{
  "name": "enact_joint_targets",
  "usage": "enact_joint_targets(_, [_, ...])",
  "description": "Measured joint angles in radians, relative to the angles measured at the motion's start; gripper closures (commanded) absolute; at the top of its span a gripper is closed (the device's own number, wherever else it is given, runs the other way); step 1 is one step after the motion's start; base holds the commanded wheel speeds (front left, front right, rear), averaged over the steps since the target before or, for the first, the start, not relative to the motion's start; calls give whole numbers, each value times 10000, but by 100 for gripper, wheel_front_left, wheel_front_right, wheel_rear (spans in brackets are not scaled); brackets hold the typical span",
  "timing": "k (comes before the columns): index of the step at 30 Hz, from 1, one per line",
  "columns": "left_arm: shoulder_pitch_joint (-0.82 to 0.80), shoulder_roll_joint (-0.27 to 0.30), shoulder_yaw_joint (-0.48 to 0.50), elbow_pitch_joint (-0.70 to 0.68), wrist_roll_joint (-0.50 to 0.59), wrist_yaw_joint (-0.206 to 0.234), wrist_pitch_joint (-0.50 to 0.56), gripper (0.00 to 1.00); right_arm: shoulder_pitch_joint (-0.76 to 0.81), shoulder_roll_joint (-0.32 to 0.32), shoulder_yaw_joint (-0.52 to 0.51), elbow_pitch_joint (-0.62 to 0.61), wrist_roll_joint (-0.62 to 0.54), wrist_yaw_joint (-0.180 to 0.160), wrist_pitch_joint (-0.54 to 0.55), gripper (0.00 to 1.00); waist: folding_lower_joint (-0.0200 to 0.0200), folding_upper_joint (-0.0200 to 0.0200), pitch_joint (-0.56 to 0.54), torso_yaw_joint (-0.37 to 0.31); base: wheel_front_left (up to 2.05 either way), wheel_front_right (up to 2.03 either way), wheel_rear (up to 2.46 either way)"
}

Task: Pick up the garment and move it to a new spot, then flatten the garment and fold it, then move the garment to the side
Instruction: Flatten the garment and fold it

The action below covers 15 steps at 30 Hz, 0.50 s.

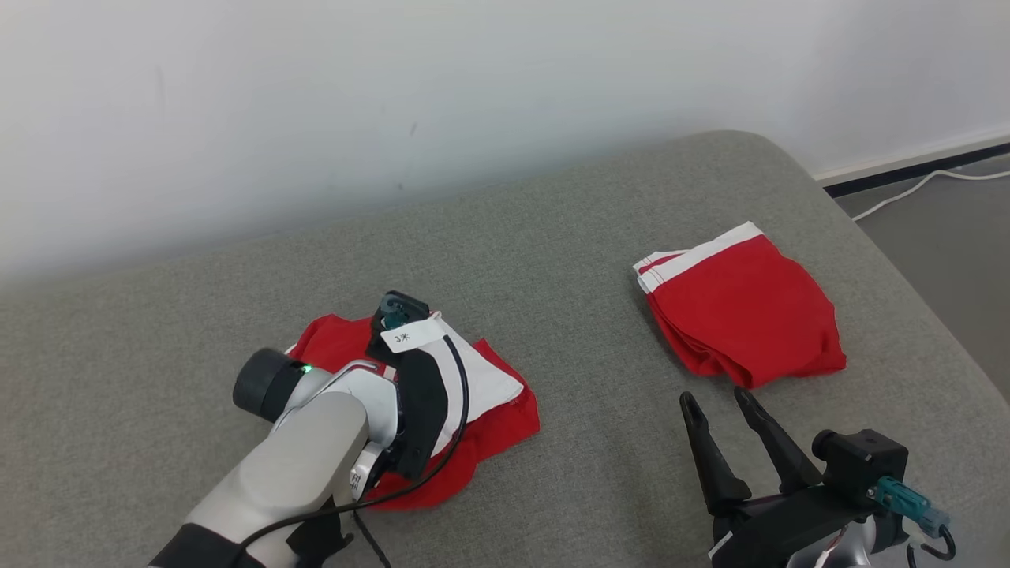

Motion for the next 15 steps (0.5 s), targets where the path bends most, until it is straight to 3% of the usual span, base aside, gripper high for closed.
enact_joint_targets(9, [-55,-54,211,-121,-105,15,-399,100,4,0,8,71,0,-4,-6,0,0,0,-174,205,0,0,0])
enact_joint_targets(15, [-720,-205,1012,-861,-464,104,-1367,100,30,-31,-69,92,0,-17,-81,0,0,0,-271,442,0,0,0])
